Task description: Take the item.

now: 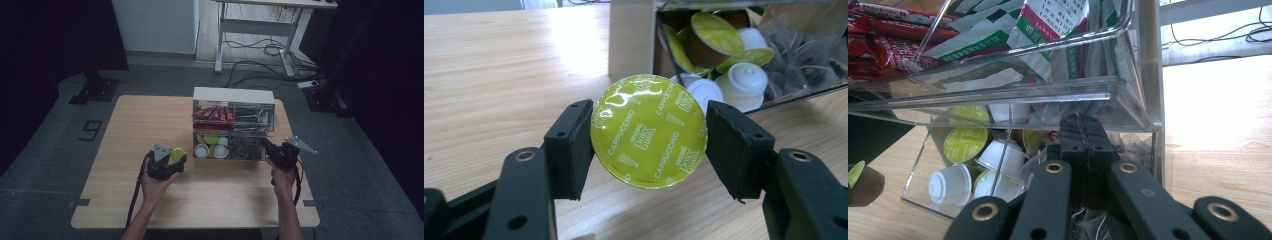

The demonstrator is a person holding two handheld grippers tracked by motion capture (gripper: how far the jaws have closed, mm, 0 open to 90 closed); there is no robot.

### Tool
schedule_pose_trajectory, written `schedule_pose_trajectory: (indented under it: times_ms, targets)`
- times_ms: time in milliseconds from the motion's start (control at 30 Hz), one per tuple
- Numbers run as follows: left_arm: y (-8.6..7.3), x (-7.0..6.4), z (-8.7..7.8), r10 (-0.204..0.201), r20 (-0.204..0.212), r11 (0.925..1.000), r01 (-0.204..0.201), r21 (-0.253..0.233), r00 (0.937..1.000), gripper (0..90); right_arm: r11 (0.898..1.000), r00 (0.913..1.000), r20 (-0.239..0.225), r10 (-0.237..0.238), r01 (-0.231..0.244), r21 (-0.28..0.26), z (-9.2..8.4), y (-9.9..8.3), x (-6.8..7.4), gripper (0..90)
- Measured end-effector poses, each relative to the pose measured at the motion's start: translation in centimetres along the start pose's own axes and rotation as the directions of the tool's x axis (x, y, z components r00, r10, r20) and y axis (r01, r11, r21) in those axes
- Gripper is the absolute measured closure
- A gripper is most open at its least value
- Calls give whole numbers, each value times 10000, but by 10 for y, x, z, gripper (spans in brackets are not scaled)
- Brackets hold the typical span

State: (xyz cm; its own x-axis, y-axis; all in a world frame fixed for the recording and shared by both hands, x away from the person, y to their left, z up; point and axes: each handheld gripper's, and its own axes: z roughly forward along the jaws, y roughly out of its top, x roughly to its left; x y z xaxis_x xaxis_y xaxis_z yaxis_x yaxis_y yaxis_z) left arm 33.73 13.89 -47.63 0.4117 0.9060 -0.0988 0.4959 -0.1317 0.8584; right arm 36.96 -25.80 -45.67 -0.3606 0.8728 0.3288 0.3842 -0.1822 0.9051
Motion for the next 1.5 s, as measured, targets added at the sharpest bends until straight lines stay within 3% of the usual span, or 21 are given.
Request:
schedule_pose_trajectory:
  times_ms: [800,1500]
  targets:
    - [-36,43,-19,-516,-657,9971,550,518,9965,383,9999,10000,-4,-86,86,75,0,-1,2,888]
    - [-57,48,-5,-380,-1015,9853,542,1618,9941,381,9998,9999,76,-114,113,189,2,-4,1,887]
